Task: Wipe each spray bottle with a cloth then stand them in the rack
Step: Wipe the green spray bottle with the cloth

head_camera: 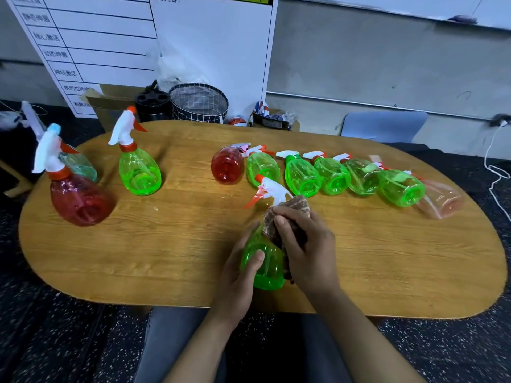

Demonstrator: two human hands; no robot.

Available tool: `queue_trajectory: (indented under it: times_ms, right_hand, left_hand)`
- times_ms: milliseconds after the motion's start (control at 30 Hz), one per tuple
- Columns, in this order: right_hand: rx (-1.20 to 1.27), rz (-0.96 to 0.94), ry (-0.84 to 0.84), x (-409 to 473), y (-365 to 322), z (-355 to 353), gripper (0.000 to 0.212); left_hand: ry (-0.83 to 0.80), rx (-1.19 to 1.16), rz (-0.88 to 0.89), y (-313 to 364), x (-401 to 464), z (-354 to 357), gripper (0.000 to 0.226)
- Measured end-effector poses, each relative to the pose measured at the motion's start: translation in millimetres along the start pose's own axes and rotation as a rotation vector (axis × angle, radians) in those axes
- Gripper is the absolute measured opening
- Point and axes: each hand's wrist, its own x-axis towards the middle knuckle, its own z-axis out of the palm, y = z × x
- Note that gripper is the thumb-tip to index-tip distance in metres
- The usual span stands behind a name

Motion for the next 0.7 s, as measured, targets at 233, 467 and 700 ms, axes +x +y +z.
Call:
queue_trajectory:
  times_ms: [233,467,700]
  right_hand:
    - [-0.291,-0.335,-0.127,-31.4,15.3,2.1,0.033]
    - [-0.384,-0.627,-0.268,-37.7,31.1,-13.1,0.032]
    - [-0.209,-0.162,-0.141,5.3,21.0,-2.2,0.034]
  left_hand:
    - [0.076,-0.016,-0.010,-9.2,5.0,-0.9,0.045]
    - [0.067,-0.016,-0.054,-8.5,8.0,0.4,0.048]
    - [0.000,0.005,-0.107,-4.1,3.0,-2.3,0.047]
